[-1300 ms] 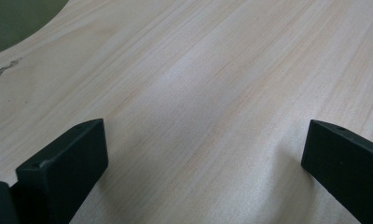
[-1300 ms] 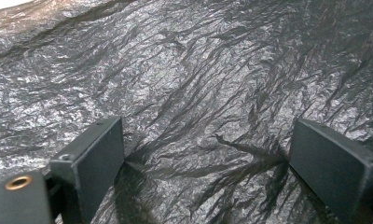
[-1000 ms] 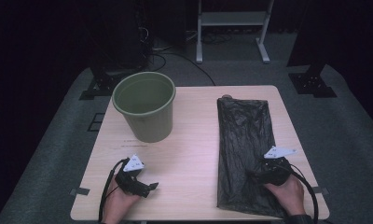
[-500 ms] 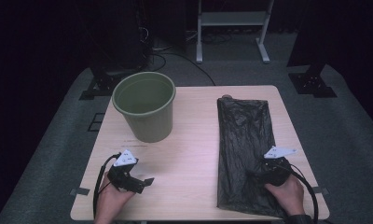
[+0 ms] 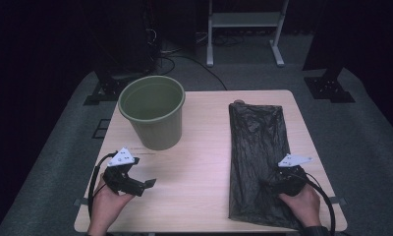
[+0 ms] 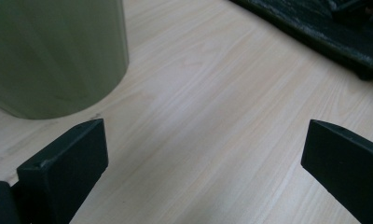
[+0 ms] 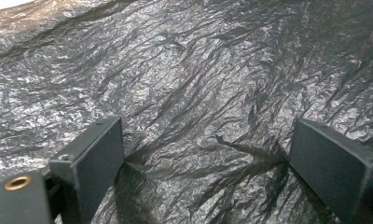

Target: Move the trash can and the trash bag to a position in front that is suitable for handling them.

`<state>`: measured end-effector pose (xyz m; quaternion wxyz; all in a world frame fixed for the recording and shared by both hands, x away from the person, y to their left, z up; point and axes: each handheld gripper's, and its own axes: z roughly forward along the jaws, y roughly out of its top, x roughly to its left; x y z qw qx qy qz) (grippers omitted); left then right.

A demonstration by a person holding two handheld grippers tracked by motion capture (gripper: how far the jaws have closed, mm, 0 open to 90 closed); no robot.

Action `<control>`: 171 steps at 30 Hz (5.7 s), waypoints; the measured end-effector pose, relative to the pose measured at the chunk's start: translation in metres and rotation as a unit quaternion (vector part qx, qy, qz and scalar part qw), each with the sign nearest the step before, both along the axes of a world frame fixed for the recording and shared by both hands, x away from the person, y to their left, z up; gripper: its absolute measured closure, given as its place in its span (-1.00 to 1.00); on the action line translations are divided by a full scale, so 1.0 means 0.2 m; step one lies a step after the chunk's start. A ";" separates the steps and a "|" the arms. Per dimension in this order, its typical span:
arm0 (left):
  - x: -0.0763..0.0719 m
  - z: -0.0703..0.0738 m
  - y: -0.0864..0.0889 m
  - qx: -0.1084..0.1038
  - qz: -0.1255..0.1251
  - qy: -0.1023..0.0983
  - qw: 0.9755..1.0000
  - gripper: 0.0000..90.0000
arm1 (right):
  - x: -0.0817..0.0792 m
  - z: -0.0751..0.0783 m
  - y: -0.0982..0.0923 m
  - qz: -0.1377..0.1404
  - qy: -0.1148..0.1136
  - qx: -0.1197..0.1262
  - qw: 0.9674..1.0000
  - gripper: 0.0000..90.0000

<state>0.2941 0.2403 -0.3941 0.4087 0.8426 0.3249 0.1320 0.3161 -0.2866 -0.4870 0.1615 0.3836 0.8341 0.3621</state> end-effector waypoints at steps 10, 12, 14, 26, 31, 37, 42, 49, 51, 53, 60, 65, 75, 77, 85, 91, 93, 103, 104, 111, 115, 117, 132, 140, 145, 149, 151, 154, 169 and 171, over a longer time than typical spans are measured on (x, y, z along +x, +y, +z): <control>0.05 0.13 0.06 -0.003 0.018 -0.001 1.000 -1.00 | 0.00 0.00 0.00 0.000 0.000 0.000 1.000 -0.81; 0.06 0.15 0.06 -0.007 0.017 -0.002 1.000 -1.00 | 0.00 0.00 0.00 0.000 0.000 0.000 1.000 -0.81; 0.08 0.18 0.07 -0.007 0.019 -0.005 1.000 -1.00 | 0.00 0.00 0.00 0.000 0.000 0.000 1.000 -0.81; 0.16 0.35 0.08 -0.011 0.025 -0.015 1.000 -1.00 | 0.00 0.00 0.00 0.000 0.000 0.000 1.000 -0.80; 0.20 0.41 0.08 -0.010 0.025 -0.019 0.999 -1.00 | 0.00 0.00 0.00 0.000 0.000 0.001 1.000 -0.80; 0.26 0.48 0.08 -0.007 0.027 -0.030 0.999 -1.00 | 0.00 0.00 0.00 -0.001 0.000 0.000 1.000 -0.80; 0.33 0.53 0.10 -0.009 0.034 -0.038 0.999 -1.00 | 0.00 0.00 0.00 -0.001 0.000 0.000 1.000 -0.80; 0.43 0.57 0.12 -0.007 0.043 -0.040 0.998 -1.00 | 0.00 0.00 0.00 -0.001 0.000 0.000 1.000 -0.80; 0.46 0.57 0.13 -0.009 0.045 -0.039 0.998 -1.00 | 0.00 0.00 0.00 -0.001 0.000 0.000 1.000 -0.80; 0.49 0.58 0.14 -0.008 0.047 -0.040 0.998 -1.00 | 0.00 0.00 0.00 -0.001 0.000 0.000 1.000 -0.80; 0.61 0.57 0.20 -0.008 0.066 -0.039 0.997 -1.00 | 0.00 0.00 0.00 -0.001 0.000 0.000 1.000 -0.80; 0.68 0.55 0.25 -0.012 0.079 -0.039 0.996 -1.00 | 0.00 0.00 0.00 -0.001 0.000 0.001 1.000 -0.80; 0.78 0.47 0.28 0.019 0.088 -0.023 0.996 -1.00 | 0.00 0.00 0.00 -0.001 0.000 0.001 1.000 -0.80; 0.79 0.45 0.27 0.010 0.086 -0.020 0.996 -1.00 | 0.00 0.00 0.00 -0.001 0.000 0.001 1.000 -0.80; 0.81 0.43 0.27 0.007 0.096 -0.022 0.995 -1.00 | 0.00 0.00 0.00 -0.001 0.000 0.001 1.000 -0.80; 0.82 0.42 0.25 0.005 0.091 -0.017 0.996 -1.00 | 0.00 0.00 0.00 -0.001 0.000 0.000 1.000 -0.80; 0.82 0.42 0.24 0.004 0.086 -0.015 0.996 -1.00 | 0.00 0.00 0.00 -0.001 0.000 0.000 1.000 -0.80; 0.76 0.41 0.13 0.011 0.057 -0.017 0.998 -1.00 | 0.00 0.00 0.00 0.000 0.000 0.001 1.000 -0.80; 0.75 0.41 0.12 0.010 0.056 -0.015 0.998 -1.00 | 0.00 0.00 0.00 0.000 0.000 0.000 1.000 -0.80; 0.69 0.40 0.03 0.006 0.030 -0.012 0.999 -1.00 | 0.00 0.00 0.00 -0.001 0.000 0.001 1.000 -0.80; 0.65 0.39 -0.03 0.006 0.015 -0.014 1.000 -1.00 | 0.00 0.00 0.00 0.000 0.000 0.000 1.000 -0.80; 0.62 0.39 -0.06 0.011 0.007 -0.016 1.000 -1.00 | 0.00 0.00 0.00 -0.001 0.000 0.001 1.000 -0.80; 0.42 0.39 -0.28 0.010 -0.060 -0.019 0.998 -1.00 | 0.00 0.00 0.00 -0.001 0.000 0.001 1.000 -0.80; 0.33 0.38 -0.38 0.016 -0.081 -0.026 0.996 -1.00 | 0.00 0.00 0.00 -0.001 0.000 0.000 1.000 -0.80; 0.29 0.37 -0.43 0.004 -0.099 -0.014 0.995 -1.00 | 0.00 0.00 0.00 -0.001 0.000 0.000 1.000 -0.80; 0.29 0.37 -0.41 -0.005 -0.094 -0.022 0.995 -1.00 | 0.00 0.00 0.00 -0.001 0.000 0.000 1.000 -0.80; 0.29 0.38 -0.39 -0.009 -0.092 -0.025 0.995 -1.00 | 0.00 0.00 0.00 -0.001 0.000 0.000 1.000 -0.80; 0.28 0.41 -0.35 -0.017 -0.084 -0.034 0.996 -1.00 | 0.00 0.00 0.00 -0.001 0.000 0.000 1.000 -0.80; 0.05 0.39 -0.07 -0.062 -0.035 -0.060 0.996 -1.00 | 0.00 0.00 0.00 -0.001 0.000 0.000 1.000 -0.80; 0.02 0.34 -0.05 -0.059 -0.026 -0.056 0.996 -1.00 | 0.00 0.00 0.00 -0.001 0.000 0.000 1.000 -0.80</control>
